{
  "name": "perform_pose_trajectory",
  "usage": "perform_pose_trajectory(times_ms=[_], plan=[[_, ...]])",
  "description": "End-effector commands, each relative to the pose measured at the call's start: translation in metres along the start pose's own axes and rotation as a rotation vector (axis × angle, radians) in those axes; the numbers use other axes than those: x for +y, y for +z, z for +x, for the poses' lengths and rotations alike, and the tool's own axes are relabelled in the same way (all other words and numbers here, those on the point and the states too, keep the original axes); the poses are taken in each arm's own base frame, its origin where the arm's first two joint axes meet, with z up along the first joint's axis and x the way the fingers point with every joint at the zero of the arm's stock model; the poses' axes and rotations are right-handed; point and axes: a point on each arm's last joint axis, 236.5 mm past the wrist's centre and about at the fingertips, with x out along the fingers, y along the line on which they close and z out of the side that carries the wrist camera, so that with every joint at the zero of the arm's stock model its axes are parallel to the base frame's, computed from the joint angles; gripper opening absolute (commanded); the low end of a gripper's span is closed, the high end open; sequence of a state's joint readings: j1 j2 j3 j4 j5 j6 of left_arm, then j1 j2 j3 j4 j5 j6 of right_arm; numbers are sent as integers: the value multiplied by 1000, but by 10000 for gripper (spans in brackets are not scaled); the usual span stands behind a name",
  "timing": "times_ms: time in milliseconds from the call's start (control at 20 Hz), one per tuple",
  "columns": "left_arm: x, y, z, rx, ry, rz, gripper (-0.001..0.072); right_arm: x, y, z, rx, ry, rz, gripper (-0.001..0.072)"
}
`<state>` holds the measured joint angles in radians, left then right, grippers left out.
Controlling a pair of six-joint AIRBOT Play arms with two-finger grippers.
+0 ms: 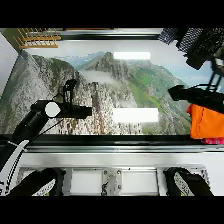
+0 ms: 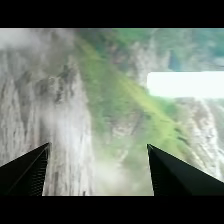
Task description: Fold the clothes and pants, and hang the long-sleeved shirts on hangers.
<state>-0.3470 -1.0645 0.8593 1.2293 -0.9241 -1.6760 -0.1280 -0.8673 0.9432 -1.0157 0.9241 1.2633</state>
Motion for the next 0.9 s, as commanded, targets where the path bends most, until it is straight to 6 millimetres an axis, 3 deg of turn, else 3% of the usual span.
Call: perform_pose_trajectory(times_ms=[0,150,200,300,850], plan=[[-1,-4,0,15,1,3,7,60,-21,14,64,133,-92,657],[-1,-4,0,15,0,3,7,70,-25,15,74,154,-110,652],[-1,-4,0,15,0,3,7,70,-25,15,74,154,-110,536],[-1,-4,0,15,0,3,7,70,-25,15,74,154,-110,28],[-1,-4,0,15,0,3,7,70,-24,15,73,153,-109,22]])
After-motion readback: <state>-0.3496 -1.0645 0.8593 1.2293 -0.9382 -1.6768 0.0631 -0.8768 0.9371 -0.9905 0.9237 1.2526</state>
